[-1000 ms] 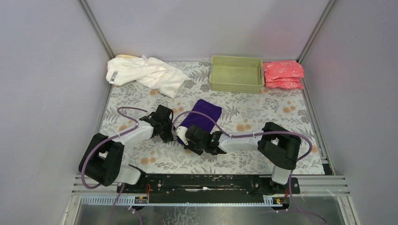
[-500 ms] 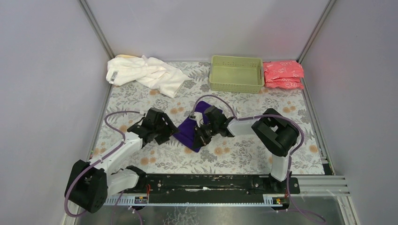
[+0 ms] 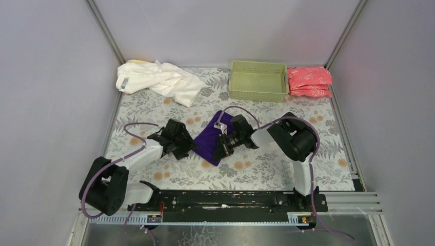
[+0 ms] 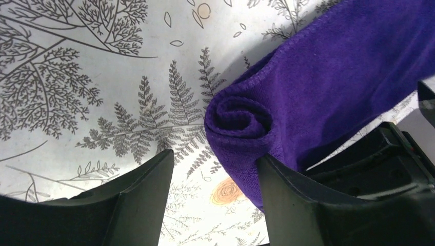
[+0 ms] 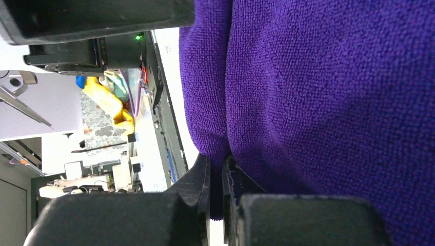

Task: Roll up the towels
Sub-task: Roll the towel at the center of the board.

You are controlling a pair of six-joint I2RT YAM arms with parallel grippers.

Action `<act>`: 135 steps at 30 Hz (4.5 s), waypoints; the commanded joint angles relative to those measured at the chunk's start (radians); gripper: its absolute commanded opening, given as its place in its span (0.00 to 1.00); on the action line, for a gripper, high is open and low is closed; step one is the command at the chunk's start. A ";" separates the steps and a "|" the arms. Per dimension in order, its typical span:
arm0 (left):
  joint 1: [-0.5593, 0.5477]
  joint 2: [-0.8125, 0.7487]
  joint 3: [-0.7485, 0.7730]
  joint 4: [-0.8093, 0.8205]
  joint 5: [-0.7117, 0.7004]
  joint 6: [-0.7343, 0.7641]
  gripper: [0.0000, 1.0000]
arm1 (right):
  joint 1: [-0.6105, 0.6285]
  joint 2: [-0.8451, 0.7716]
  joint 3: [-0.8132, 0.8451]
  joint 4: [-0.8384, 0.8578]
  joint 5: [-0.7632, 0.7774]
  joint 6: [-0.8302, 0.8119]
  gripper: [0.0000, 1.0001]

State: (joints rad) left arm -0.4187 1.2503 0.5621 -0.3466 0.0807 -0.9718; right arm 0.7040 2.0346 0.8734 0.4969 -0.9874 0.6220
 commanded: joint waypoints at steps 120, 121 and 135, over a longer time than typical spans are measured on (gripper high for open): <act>-0.011 0.111 -0.065 0.110 -0.067 -0.038 0.59 | 0.456 -0.345 0.096 -0.508 1.182 -0.783 0.61; -0.011 0.110 -0.066 0.111 -0.068 -0.039 0.59 | 0.456 -0.325 0.099 -0.506 1.186 -0.789 0.61; -0.011 0.038 -0.061 0.082 -0.080 -0.030 0.61 | 0.328 -0.199 0.196 -0.665 0.809 -0.721 0.19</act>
State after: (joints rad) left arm -0.4248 1.3132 0.5289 -0.1635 0.0486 -1.0206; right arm 1.1038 1.8248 1.0706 -0.1066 0.1219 -0.1722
